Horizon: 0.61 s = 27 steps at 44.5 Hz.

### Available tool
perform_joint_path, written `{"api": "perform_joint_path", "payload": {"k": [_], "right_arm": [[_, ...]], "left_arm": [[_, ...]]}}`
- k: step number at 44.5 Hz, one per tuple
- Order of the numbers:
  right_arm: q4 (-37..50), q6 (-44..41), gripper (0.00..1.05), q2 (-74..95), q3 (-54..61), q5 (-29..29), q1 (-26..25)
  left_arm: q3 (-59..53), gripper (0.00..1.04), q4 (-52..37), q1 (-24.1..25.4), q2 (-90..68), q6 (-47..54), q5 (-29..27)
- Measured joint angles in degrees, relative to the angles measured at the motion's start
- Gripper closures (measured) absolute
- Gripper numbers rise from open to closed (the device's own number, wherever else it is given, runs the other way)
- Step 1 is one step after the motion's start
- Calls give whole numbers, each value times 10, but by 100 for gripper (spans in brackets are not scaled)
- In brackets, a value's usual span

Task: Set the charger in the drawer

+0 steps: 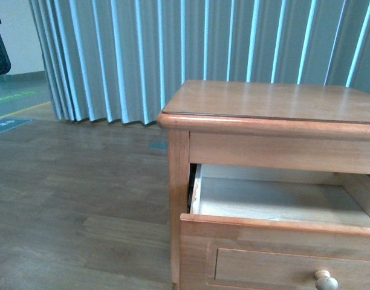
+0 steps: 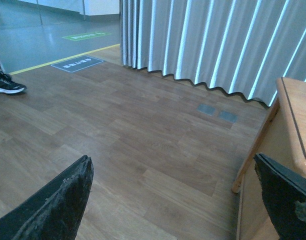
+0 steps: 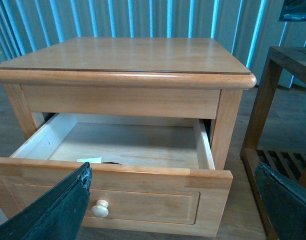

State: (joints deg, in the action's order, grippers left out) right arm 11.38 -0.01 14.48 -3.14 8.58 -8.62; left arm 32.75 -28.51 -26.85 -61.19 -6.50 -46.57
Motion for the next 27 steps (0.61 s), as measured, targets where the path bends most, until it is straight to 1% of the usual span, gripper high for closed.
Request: {"api": "perform_joint_path", "payload": {"k": [6,7,8,9,10,12,13,15,16,23,26,27], "right_arm": [[0,0,8,0,0,-1,0],[0,0,8,0,0,-1,0],[0,0,8,0,0,-1,0],[0,0,8,0,0,-1,0],[0,0,8,0,0,-1,0],[0,0,8,0,0,-1,0],[0,0,8,0,0,-1,0],[0,0,8,0,0,-1,0],[0,0,8,0,0,-1,0],[0,0,8,0,0,-1,0],[0,0,8,0,0,-1,0],[0,0,8,0,0,-1,0]], "left_arm": [[0,6,0,0,0,-5,2],[-3,9,1,5,3,1,28],[-12,14,1,16,12,15,92],[-19,17,0,22,19,21,119],[-33,22,-1,33,31,31,168],[-69,34,-8,56,59,44,242],[-82,38,-10,64,70,48,261],[-111,49,-15,83,92,52,287],[-120,52,-16,89,99,53,293],[-196,91,-19,145,171,57,347],[-211,101,-19,156,188,59,358],[-215,101,-18,160,194,59,362]]}}
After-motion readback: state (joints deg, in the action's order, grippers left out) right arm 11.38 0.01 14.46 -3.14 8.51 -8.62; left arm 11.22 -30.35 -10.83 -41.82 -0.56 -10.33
